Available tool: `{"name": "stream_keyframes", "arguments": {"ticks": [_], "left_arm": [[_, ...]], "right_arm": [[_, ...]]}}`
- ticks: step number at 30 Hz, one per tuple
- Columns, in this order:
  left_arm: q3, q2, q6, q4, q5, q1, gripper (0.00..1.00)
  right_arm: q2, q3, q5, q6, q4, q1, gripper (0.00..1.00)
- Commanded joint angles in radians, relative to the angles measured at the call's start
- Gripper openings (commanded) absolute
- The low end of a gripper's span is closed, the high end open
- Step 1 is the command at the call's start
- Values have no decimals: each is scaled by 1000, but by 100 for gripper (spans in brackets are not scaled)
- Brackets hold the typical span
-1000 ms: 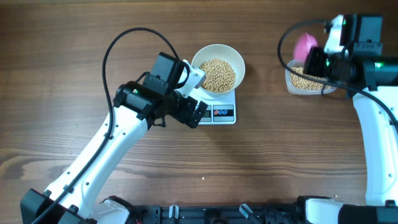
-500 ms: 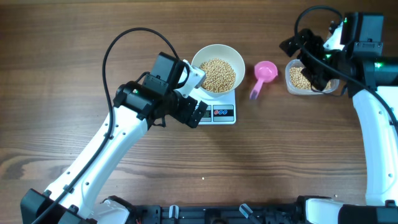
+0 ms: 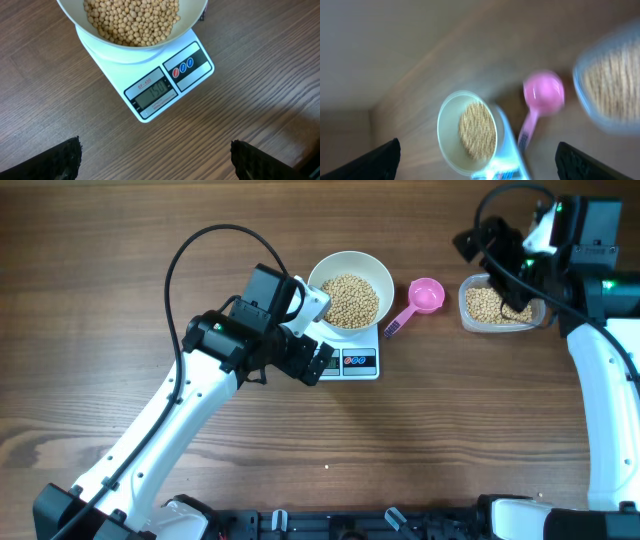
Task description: Scoop item into bowl and weigh 150g on scale
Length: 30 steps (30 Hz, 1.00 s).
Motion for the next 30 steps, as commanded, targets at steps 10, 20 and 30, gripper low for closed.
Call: {"name": "stream_keyframes", "arguments": {"ticks": [10, 20, 30], "left_arm": [[14, -21, -10, 0, -6, 6, 100], [14, -21, -10, 0, -6, 6, 100], [14, -21, -10, 0, -6, 6, 100]], "right_arm": [[-644, -439, 56, -592, 304, 11, 100], [-1191, -879, -6, -920, 420, 35, 100], [-1341, -1032, -7, -922, 489, 84, 100]]}}
